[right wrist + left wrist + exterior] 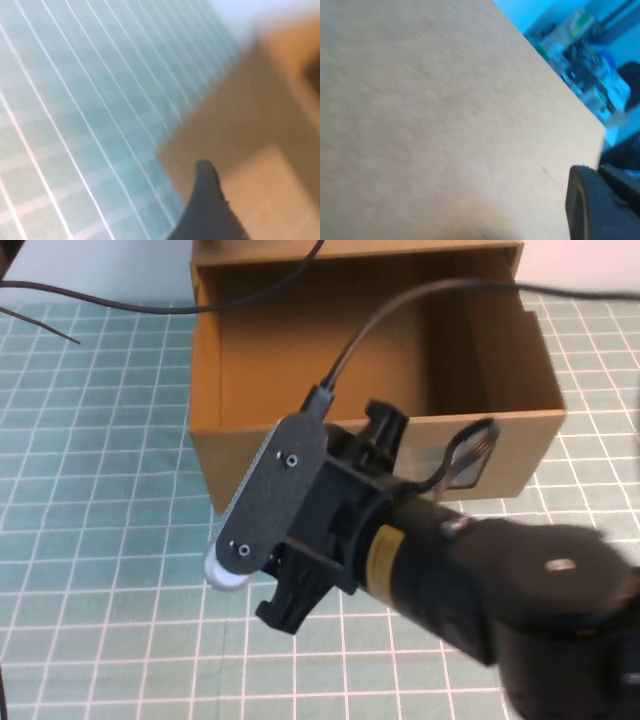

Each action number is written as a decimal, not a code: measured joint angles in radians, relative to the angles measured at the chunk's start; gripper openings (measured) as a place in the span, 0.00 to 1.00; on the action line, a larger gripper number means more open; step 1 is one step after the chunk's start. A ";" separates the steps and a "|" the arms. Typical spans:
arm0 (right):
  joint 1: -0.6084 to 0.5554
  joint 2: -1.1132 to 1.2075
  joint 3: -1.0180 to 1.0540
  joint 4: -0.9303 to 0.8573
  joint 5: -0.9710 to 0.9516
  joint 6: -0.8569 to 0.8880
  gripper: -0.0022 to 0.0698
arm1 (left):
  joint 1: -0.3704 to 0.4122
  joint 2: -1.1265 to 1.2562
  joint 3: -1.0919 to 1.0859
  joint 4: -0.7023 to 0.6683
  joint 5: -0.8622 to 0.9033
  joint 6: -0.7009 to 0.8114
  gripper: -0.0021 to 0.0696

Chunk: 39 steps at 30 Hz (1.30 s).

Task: Open the shoe box
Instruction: 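Pull the top drawer of the cardboard box fully open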

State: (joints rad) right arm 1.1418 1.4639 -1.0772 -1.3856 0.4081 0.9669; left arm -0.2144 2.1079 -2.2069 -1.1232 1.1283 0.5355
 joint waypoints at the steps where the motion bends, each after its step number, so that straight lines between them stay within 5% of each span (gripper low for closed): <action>1: 0.000 -0.021 0.000 -0.002 -0.028 -0.013 0.61 | 0.000 -0.008 0.002 0.000 0.026 0.010 0.02; 7: 0.002 -0.144 0.000 -0.013 -0.046 -0.043 0.52 | 0.021 -0.088 0.008 0.012 0.103 0.032 0.02; 17: 0.002 -0.336 0.000 -0.027 0.143 -0.073 0.05 | 0.129 -0.285 0.008 0.166 0.113 0.004 0.02; 26: 0.002 -0.469 0.000 0.245 0.430 -0.542 0.02 | 0.131 -0.549 0.152 0.493 0.131 -0.066 0.02; 33: 0.002 -0.570 0.000 0.654 0.520 -0.918 0.01 | 0.131 -0.800 0.543 0.509 0.116 -0.004 0.02; 39: 0.002 -0.654 0.033 0.857 0.527 -1.060 0.01 | 0.131 -1.098 0.936 0.489 -0.149 0.104 0.02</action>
State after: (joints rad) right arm 1.1435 0.8103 -1.0441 -0.5287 0.9346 -0.0934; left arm -0.0836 1.0101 -1.2705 -0.6344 0.9788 0.6393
